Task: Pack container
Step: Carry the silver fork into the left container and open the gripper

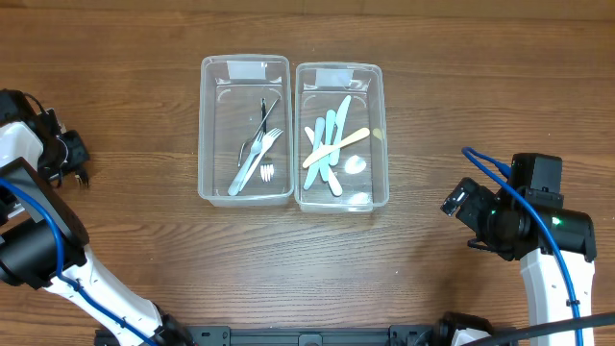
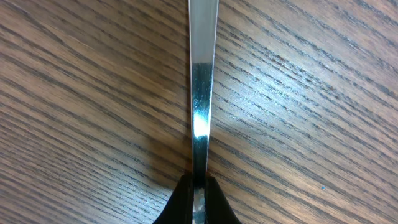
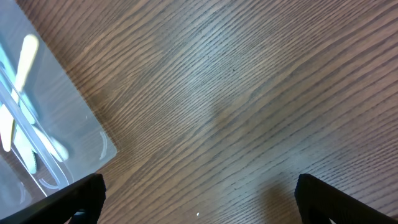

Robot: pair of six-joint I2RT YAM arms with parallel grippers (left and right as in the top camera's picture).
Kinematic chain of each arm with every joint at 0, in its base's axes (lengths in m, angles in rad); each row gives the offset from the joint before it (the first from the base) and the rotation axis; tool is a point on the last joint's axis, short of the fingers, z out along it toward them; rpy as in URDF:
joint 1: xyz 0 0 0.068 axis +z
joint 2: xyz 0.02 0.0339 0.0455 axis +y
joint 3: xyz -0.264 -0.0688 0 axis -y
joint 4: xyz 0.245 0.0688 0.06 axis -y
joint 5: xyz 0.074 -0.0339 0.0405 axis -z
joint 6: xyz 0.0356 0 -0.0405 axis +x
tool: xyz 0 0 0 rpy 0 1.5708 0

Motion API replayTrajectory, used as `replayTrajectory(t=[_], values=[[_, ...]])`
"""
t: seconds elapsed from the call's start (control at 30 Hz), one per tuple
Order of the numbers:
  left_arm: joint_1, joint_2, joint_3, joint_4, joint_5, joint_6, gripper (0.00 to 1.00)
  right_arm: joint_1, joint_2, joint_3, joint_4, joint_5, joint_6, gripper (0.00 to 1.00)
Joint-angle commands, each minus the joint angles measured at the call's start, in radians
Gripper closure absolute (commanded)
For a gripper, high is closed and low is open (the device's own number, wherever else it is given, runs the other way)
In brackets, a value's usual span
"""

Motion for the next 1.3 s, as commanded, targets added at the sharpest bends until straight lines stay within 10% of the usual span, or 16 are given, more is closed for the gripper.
replayTrajectory(t=[0.0, 0.4, 0.67, 1.27], values=[[-0.008, 0.026, 0.001, -0.01, 0.018, -0.003, 0.96, 0.003, -0.003, 0.002, 0.007, -0.006, -0.004, 0.0], [-0.12, -0.324, 0.075, -0.116, 0.018, -0.023, 0.96, 0.003, -0.003, 0.002, 0.006, -0.006, -0.004, 0.0], [-0.491, -0.594, 0.075, -0.255, -0.04, -0.162, 0.96, 0.003, -0.003, 0.002, 0.008, -0.006, -0.007, 0.0], [-0.94, -0.27, 0.074, -0.222, -0.071, -0.397, 0.96, 0.003, -0.003, 0.002, 0.005, -0.005, -0.008, 0.0]])
